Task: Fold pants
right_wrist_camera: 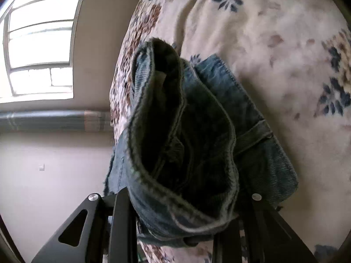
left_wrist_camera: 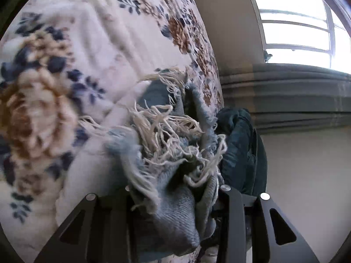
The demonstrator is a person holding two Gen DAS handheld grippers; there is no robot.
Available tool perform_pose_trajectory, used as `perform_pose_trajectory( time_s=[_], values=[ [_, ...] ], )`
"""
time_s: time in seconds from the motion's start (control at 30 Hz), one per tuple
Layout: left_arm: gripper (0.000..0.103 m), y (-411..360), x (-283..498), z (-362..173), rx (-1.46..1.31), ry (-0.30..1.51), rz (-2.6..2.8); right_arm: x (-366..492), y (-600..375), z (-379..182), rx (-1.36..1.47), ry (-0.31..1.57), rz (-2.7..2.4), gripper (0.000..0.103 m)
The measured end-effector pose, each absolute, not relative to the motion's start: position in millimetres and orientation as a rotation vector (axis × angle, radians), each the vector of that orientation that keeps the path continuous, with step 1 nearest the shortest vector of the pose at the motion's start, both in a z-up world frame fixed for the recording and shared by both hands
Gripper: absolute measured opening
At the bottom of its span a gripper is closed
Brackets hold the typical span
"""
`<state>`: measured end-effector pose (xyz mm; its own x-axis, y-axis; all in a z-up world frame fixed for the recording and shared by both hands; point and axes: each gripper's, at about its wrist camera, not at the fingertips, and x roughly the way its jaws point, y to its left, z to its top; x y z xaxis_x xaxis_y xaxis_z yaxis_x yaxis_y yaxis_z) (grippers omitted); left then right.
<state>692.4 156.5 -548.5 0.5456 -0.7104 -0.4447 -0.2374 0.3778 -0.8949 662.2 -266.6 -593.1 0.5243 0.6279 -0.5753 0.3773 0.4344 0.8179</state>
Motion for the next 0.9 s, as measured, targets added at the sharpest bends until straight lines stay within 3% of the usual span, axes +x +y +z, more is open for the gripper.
perform_pose_trajectory(
  time_s=[0.17,0.23,0.27,0.3,0.33,0.4,0.5,0.63,0.9],
  values=[
    [0.037,158,689,-533,-1.091,1.069,-0.336,680,-260,-589,1.112,1.208,0.204,0.044],
    [0.044,156,686,-523,-1.041,1.108,-0.317,685,-259,-582,1.063,1.235,0.184,0.059],
    [0.047,155,684,-515,-0.99,1.131,-0.305,687,-257,-574,0.994,1.249,0.152,0.077],
    [0.059,155,680,-503,-0.902,1.147,-0.267,687,-255,-564,0.907,1.255,0.121,0.086],
    [0.074,154,676,-495,-0.833,1.158,-0.232,687,-249,-554,0.811,1.261,0.101,0.088],
    [0.079,151,667,-473,-0.668,1.143,-0.171,684,-235,-533,0.629,1.269,0.039,0.089],
    [0.099,136,654,-440,-0.422,1.109,-0.119,674,-204,-501,0.359,1.252,-0.055,0.092],
    [0.102,112,640,-416,-0.211,1.13,-0.077,632,-177,-445,0.175,1.2,-0.161,0.093],
    [0.102,74,594,-356,0.044,1.082,-0.028,545,-159,-341,0.173,1.125,-0.274,0.099]
  ],
)
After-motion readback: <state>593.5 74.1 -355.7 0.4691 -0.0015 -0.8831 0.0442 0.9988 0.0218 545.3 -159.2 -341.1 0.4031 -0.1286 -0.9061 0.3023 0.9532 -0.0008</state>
